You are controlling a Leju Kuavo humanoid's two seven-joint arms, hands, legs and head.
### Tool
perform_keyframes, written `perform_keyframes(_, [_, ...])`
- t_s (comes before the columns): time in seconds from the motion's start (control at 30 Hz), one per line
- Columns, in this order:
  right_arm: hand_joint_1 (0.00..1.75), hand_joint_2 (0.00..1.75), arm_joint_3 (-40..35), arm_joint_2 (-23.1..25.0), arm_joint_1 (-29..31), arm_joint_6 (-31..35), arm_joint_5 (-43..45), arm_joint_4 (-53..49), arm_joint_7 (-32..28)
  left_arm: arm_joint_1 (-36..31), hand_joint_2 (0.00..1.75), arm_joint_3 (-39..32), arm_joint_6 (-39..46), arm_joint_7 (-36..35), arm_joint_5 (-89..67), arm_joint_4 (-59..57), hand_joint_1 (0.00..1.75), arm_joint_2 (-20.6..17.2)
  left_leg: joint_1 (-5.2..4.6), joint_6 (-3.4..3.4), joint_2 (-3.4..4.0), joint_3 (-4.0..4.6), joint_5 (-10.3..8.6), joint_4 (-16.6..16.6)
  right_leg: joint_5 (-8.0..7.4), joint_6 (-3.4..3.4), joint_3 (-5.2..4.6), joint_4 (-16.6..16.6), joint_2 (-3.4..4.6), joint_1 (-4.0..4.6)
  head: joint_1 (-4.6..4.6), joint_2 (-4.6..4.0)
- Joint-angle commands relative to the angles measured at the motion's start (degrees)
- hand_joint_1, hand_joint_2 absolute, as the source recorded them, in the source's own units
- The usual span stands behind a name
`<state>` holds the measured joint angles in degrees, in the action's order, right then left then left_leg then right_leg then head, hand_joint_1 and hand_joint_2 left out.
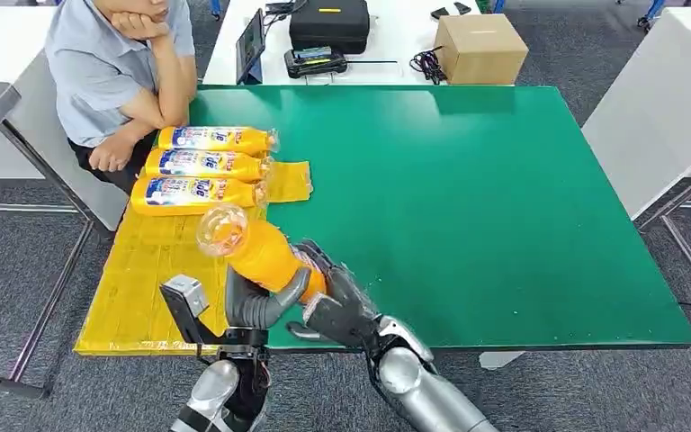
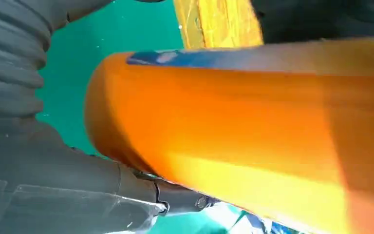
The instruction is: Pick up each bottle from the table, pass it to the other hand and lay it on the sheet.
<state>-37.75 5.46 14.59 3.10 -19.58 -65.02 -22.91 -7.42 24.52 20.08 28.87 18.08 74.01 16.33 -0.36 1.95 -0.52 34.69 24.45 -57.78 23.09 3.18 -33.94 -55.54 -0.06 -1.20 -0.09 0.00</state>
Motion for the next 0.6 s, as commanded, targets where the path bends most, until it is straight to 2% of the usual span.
perform_keyframes(0.03, [0.00, 1.75, 3.57, -3.21, -10.38, 3.07, -2.36, -8.16, -0.15, 0.83, 1.75, -3.29, 5.43, 1.76, -6.09, 3.34, 1.75, -1.57, 0.04, -0.08, -0.08, -0.13, 0.04, 0.05, 0.06, -0.10, 0.16, 0.06, -0.09, 0.05, -0.02, 0.00])
perform_keyframes(0.13, [0.00, 1.75, 4.42, -3.91, -11.86, 2.92, -3.07, -8.95, -0.91, 1.16, 1.75, -4.03, 5.19, 1.75, -6.24, 3.59, 1.75, -1.82, 0.08, -0.13, -0.15, -0.29, 0.10, 0.08, 0.15, -0.16, 0.36, 0.11, -0.19, 0.09, 0.00, 0.00])
perform_keyframes(0.2, [0.00, 1.75, 6.61, -3.69, -13.79, 4.12, -3.56, -9.88, -0.38, 1.08, 1.75, -4.42, 8.97, 2.12, -10.47, 3.23, 1.75, -2.17, 0.02, -0.08, -0.06, -0.11, 0.06, 0.04, 0.08, -0.11, 0.13, 0.04, -0.08, 0.03, -0.02, 0.00])
perform_keyframes(0.27, [0.00, 1.75, 10.39, -5.33, -18.07, 7.51, -3.82, -12.50, 0.15, -0.05, 1.75, -4.11, 18.69, -1.77, -28.05, -0.09, 1.75, -5.94, 0.04, -0.09, -0.11, -0.11, 0.05, 0.07, 0.08, -0.11, 0.17, 0.08, -0.12, 0.04, -0.02, 0.00])
perform_keyframes(0.3, [0.00, 1.75, 12.21, -5.79, -19.50, 8.02, -3.79, -13.48, 0.11, 0.48, 1.75, -5.96, 19.56, -3.68, -33.87, 0.04, 1.75, -6.20, 0.07, -0.13, -0.12, -0.25, 0.09, 0.09, 0.13, -0.17, 0.33, 0.11, -0.15, 0.08, -0.02, 0.00])
perform_keyframes(0.37, [0.00, 1.75, 13.81, -5.93, -20.35, 6.99, -3.93, -14.04, -1.08, 1.01, 1.75, -8.85, 17.11, -2.85, -34.71, 0.03, 1.75, -5.72, 0.01, -0.07, -0.13, -0.18, 0.03, 0.14, 0.07, -0.11, 0.21, 0.12, -0.14, 0.01, 0.00, 0.00])
perform_keyframes(0.57, [0.00, 1.75, 13.87, -5.27, -19.91, 6.73, -4.21, -13.78, -1.09, 1.15, 1.75, -9.14, 16.64, -2.63, -35.21, 0.20, 1.75, -5.02, 0.03, -0.09, 0.03, -0.12, 0.08, 0.05, 0.07, -0.12, 0.12, 0.05, 0.02, 0.04, 0.00, 0.00])
perform_keyframes(0.6, [0.00, 1.75, 14.53, -4.88, -19.97, 6.97, -4.22, -13.73, -1.06, 0.96, 1.75, -8.99, 17.84, -4.27, -38.89, -0.35, 1.75, -5.33, 0.06, -0.11, 0.05, -0.19, 0.12, 0.04, 0.10, -0.15, 0.19, 0.05, 0.04, 0.07, 0.00, 0.00])
